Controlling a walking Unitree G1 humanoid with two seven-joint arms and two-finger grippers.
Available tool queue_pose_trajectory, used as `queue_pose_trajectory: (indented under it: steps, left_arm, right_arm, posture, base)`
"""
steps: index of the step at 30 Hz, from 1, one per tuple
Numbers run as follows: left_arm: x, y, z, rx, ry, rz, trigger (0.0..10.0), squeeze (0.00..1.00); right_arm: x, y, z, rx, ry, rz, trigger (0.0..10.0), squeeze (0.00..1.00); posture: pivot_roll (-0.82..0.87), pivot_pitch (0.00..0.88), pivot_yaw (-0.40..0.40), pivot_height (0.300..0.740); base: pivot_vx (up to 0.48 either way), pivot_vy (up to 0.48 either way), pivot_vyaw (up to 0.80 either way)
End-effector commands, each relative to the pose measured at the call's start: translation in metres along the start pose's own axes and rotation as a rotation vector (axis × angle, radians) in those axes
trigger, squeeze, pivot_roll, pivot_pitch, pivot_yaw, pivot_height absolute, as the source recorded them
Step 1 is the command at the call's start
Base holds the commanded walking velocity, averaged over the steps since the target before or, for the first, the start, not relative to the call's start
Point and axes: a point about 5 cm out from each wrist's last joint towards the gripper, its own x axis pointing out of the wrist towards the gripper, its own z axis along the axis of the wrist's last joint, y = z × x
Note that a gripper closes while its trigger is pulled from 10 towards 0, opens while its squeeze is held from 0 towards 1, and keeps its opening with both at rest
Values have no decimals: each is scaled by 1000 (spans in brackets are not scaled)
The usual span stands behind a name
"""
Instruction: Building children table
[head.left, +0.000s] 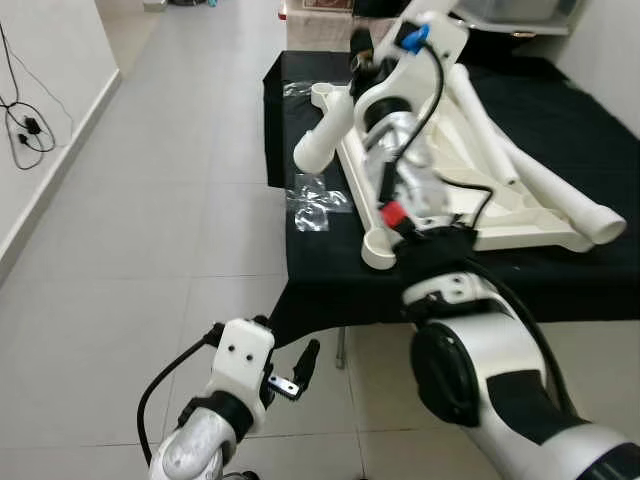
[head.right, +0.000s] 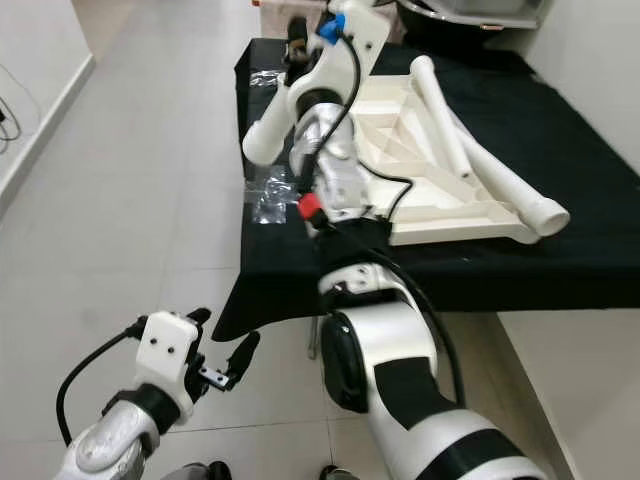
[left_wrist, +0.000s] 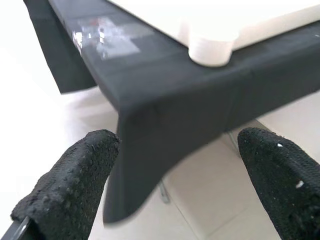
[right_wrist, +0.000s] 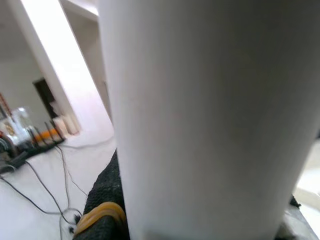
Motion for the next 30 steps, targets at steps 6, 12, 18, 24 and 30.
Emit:
queue_pose_trajectory:
  steps: [6,12,18,24,30]
  left_arm:
    - [42,21,10,397,65,64,10000,0]
    - [63,34,16,452,56,115,10000,0]
    - [82,41,28,448,38,151,10000,0]
    - [95,32,39,503,-14,142,10000,0]
    - [103,28,36,493,-16,134,10000,0]
  right_arm:
    - [-34,-20,-38,49,186,55,10000,0]
    - [-43,-13,-43,99,224,114,10000,0]
    - [-49,0,-37,154,228,176,10000,0]
    - [-53,10,-31,170,241,226,10000,0]
    - [-57,15,-29,190,261,242,10000,0]
  posture:
    - [78,91,-67,740]
    - [76,87,-67,740]
    - [69,82,-61,740]
    - [67,84,-63,740]
    - [62,78,-59,740]
  base:
    - [0,0,0]
    - [0,0,0]
    - [0,0,0]
    - [0,0,0]
    - [0,0,0]
